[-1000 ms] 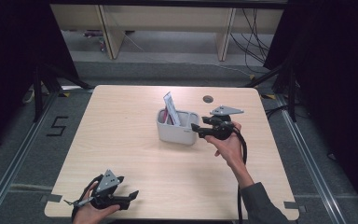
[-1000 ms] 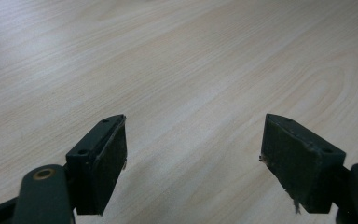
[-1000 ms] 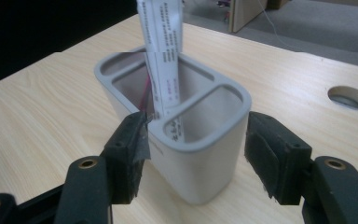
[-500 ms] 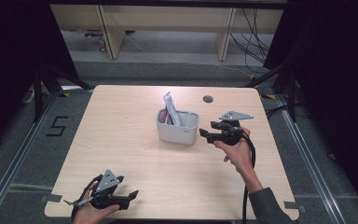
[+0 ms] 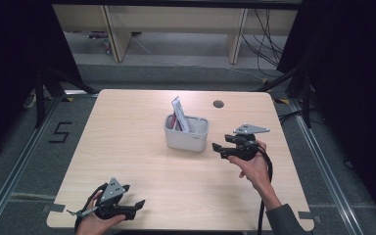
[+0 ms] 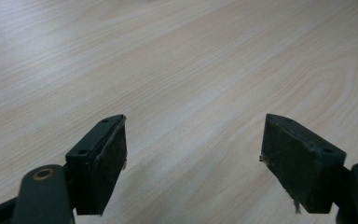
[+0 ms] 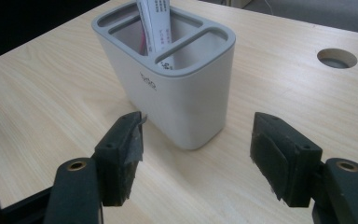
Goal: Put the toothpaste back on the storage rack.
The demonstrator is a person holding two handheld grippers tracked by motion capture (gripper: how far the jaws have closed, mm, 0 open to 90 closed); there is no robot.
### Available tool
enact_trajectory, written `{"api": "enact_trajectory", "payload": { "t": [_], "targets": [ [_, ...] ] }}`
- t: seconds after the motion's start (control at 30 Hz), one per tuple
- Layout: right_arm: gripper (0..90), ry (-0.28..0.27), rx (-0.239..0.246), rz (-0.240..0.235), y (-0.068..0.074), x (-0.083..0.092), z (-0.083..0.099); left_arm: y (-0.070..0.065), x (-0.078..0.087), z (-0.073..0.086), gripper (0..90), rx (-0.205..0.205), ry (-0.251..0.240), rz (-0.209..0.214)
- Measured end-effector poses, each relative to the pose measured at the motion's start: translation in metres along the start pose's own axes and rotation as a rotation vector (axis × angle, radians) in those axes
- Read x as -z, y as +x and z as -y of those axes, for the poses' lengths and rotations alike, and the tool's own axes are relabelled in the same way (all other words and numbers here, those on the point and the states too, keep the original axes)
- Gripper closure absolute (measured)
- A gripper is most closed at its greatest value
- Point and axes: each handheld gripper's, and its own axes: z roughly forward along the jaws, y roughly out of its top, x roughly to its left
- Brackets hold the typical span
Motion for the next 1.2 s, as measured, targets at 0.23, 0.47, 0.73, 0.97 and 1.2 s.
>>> {"api": "enact_trajectory", "payload": {
  "t": [0.23,0.47,0.73,0.97,1.2],
  "targets": [
    [32.6,0.011,-0.004,0.012,0.002,0.006,0.007,0.000,0.000,0.000,21.9,0.004,-0.006,-0.003],
    [29.6,0.014,-0.036,-0.011,0.004,0.011,0.017,0.001,0.000,0.000,21.8,0.007,-0.001,-0.006],
    [28.4,0.027,-0.052,-0.026,0.007,0.017,0.029,0.001,0.001,0.000,21.8,-0.003,0.004,-0.016],
    [27.6,0.049,-0.043,-0.043,0.012,0.017,0.036,0.001,0.000,0.000,21.8,-0.002,0.007,-0.011],
    [27.1,0.076,-0.035,-0.068,0.019,0.019,0.047,0.000,-0.001,0.001,21.8,-0.005,0.006,-0.013]
  ]
}}
